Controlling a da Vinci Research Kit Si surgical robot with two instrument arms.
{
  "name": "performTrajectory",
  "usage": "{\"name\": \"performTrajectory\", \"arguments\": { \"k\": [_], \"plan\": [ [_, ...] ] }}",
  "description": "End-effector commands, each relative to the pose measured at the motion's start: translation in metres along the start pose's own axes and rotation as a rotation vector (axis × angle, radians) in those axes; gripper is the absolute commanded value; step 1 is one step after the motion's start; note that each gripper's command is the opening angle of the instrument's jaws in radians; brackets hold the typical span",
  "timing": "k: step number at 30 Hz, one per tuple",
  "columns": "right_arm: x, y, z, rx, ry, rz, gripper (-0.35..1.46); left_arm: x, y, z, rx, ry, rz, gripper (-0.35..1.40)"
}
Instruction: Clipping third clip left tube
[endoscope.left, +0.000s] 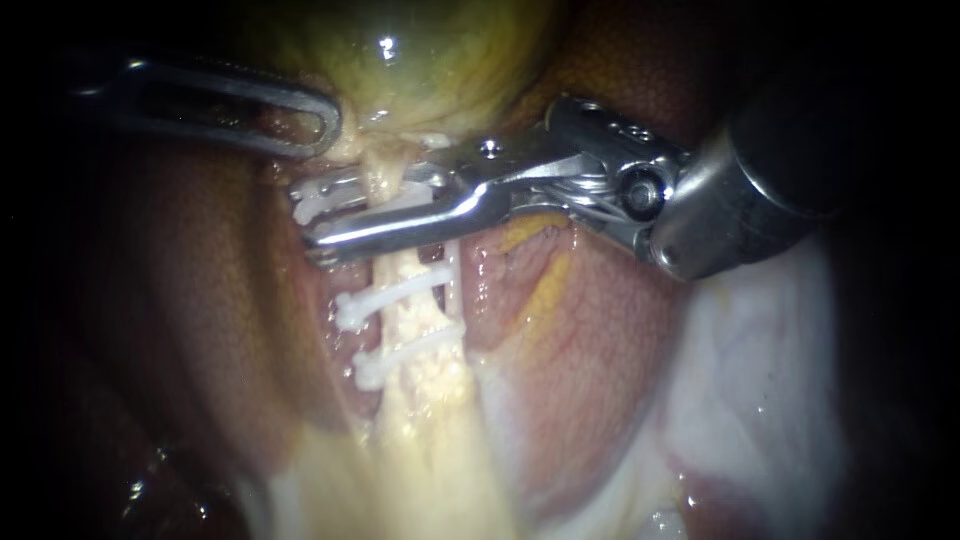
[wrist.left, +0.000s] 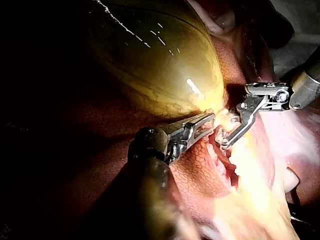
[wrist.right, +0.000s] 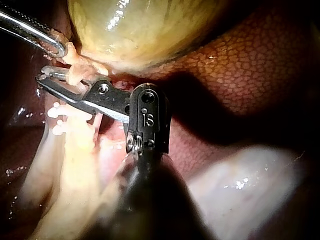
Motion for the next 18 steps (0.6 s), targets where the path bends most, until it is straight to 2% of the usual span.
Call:
{"name": "performTrajectory", "arguments": {
  "k": [1,6,18],
  "plan": [
    [0.0,0.0,-0.0001,-0.002,-0.002,0.011,-0.35,0.0,0.0,0.0,0.0,0.0,0.0,-0.35],
    [0.0,0.0003,-0.0002,-0.027,-0.001,0.064,-0.35,0.0,0.0,0.0,0.0,0.0,0.0,-0.35],
    [-0.0002,0.0003,-0.0002,-0.03,-0.002,0.075,-0.35,0.0,0.0,0.0,0.0,0.0,0.0,-0.35]
  ]
}}
